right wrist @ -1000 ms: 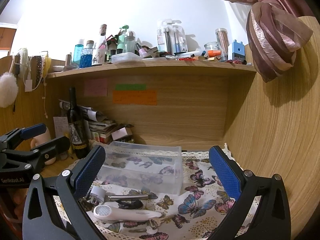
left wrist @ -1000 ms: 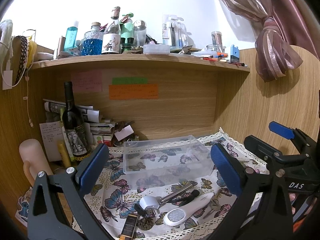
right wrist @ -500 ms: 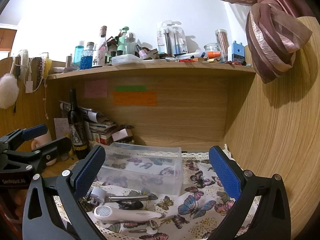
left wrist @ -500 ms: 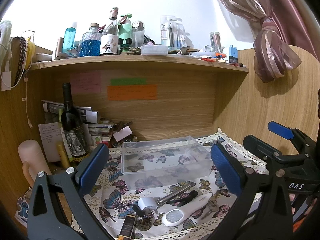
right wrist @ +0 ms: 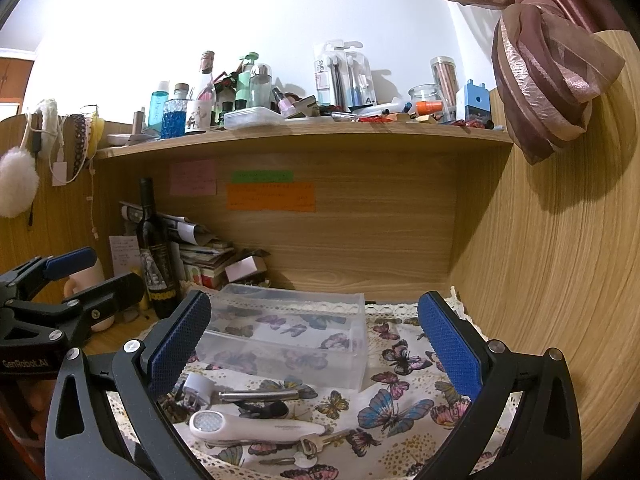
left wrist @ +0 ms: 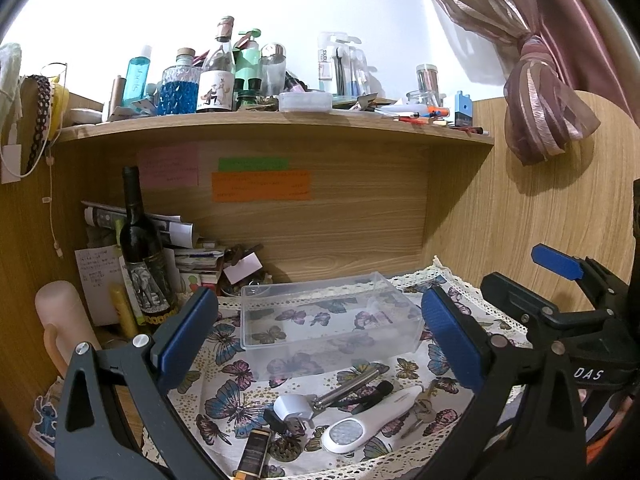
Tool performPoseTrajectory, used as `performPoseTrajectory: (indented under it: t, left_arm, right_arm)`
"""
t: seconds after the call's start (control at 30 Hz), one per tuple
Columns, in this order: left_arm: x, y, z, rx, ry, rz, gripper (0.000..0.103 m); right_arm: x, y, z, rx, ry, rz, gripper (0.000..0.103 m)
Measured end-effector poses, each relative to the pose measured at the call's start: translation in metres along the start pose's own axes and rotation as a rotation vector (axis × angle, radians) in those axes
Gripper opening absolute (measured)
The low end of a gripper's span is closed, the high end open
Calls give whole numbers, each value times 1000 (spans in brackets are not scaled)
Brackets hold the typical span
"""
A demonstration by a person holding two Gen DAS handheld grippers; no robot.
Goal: Organize rigid objects
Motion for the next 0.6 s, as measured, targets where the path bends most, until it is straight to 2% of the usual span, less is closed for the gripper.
performPoseTrajectory:
  t: [0.5, 0.57, 0.6]
  left_arm:
    - [4, -2, -10, -21, 1, -3, 103]
    - [6, -2, -15, -25, 13, -8, 99]
    - [8, -2, -19, -28, 25, -16, 93]
  right_arm:
    - [6, -4, -1, 7, -6, -3, 103]
    - [9, -7, 1, 13, -4, -12, 103]
    - [11, -9, 3, 16, -5, -19, 103]
Point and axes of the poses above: each gripper's, at about its wrist camera, not at the fingertips, and x roughly the way its jaws point, z to its right, y to its top, the point moved 2 cm from there along x, roughly the way its jaws point, and after that the axes turned 9 degrees about -x, right-handed, at the moved point
